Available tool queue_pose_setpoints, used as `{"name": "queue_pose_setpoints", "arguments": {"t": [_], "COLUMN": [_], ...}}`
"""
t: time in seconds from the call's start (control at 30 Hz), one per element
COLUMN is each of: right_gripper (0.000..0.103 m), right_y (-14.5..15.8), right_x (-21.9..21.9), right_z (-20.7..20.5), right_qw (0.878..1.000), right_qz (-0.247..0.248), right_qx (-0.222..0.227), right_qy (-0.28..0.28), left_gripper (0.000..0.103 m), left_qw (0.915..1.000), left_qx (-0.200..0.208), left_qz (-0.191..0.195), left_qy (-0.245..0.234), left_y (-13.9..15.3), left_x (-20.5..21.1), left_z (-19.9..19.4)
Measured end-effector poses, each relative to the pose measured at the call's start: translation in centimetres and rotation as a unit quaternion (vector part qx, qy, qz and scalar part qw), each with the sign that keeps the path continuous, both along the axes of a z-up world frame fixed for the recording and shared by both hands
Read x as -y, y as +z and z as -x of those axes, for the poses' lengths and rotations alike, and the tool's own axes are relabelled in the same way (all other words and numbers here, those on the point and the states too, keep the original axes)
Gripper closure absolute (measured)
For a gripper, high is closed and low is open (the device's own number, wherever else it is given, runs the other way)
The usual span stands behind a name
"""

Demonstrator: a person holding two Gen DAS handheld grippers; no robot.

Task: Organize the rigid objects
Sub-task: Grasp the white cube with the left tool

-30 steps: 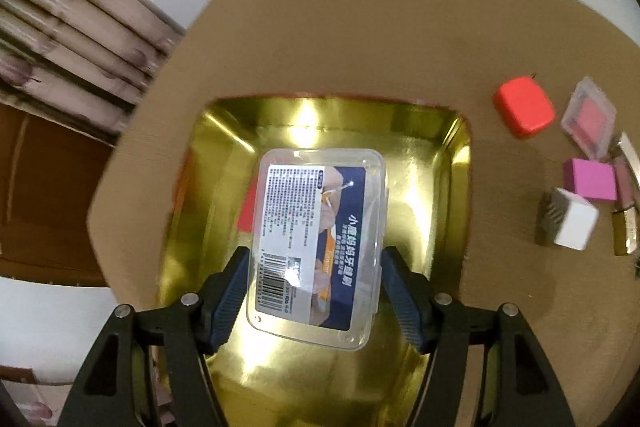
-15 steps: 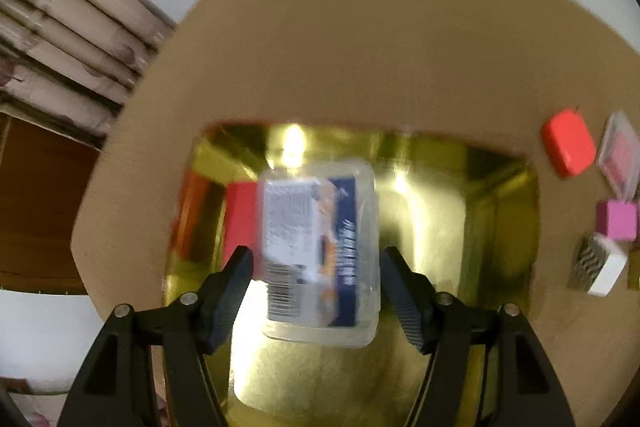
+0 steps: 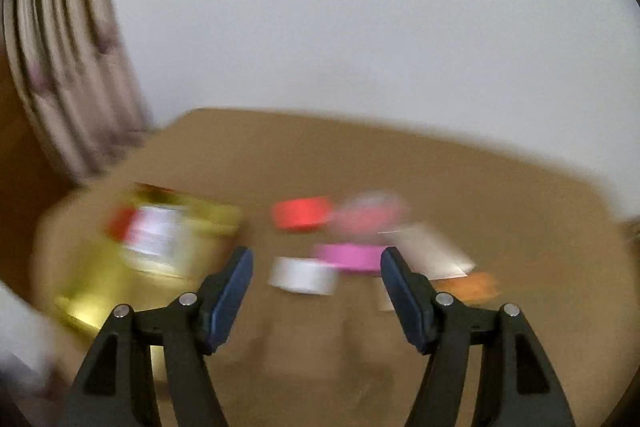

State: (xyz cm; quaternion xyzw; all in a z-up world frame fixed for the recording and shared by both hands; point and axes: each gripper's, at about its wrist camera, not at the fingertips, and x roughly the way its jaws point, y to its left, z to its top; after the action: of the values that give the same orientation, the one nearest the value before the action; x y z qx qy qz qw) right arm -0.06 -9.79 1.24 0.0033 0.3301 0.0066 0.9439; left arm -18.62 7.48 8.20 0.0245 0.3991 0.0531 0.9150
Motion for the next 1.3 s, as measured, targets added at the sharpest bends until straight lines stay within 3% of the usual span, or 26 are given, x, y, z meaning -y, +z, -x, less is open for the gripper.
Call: {"name": "queue_pose_setpoints", "arguments": {"t": [0.1,0.3,0.6,0.7,0.83,1.1,1.2,1.27,1.3], "right_gripper": [0.034,0.034,0.034,0.034,0.034,0.034,0.034,0.034,0.034], "right_y": [-2.6,-7.7,-10.7,-10.9,-11.4,-12.1,-12.2,-12.4,-12.5], "right_x": [6.1,16.5,18.5,19.6,20.1,20.6,20.7,20.8,20.9], "right_z": [1.3,2.1,3.4,3.3,3.3,3.0,2.9,2.7,2.7], "right_qw": [0.997,0.989,0.989,0.99,0.989,0.986,0.986,0.985,0.985], "right_qz": [0.048,-0.013,-0.034,-0.048,-0.068,-0.1,-0.103,-0.11,-0.114], "right_qx": [-0.014,-0.051,-0.038,-0.036,-0.037,-0.048,-0.051,-0.054,-0.056], "right_qy": [-0.056,-0.138,-0.136,-0.13,-0.126,-0.123,-0.12,-0.12,-0.119], "left_gripper": [0.009,0.009,0.009,0.009,0.017,0.022,0.034,0.064,0.073], "left_qw": [0.9992,0.9981,0.9963,0.9955,0.9947,0.9936,0.9928,0.9912,0.9895], "left_qx": [0.003,0.005,-0.065,-0.083,-0.098,-0.109,-0.116,-0.13,-0.142], "left_qz": [0.004,-0.001,0.002,0.003,0.0,-0.005,-0.006,0.003,0.011], "left_qy": [-0.039,-0.061,-0.057,-0.046,-0.031,-0.027,-0.026,-0.024,-0.025], "left_y": [0.4,0.3,-4.8,-6.4,-8.1,-9.8,-10.6,-11.5,-12.1], "left_x": [3.3,7.8,9.3,8.7,7.9,7.5,7.5,7.3,7.1], "left_z": [-2.0,-8.1,-19.5,-21.2,-22.5,-24.0,-24.5,-25.0,-25.2]}}
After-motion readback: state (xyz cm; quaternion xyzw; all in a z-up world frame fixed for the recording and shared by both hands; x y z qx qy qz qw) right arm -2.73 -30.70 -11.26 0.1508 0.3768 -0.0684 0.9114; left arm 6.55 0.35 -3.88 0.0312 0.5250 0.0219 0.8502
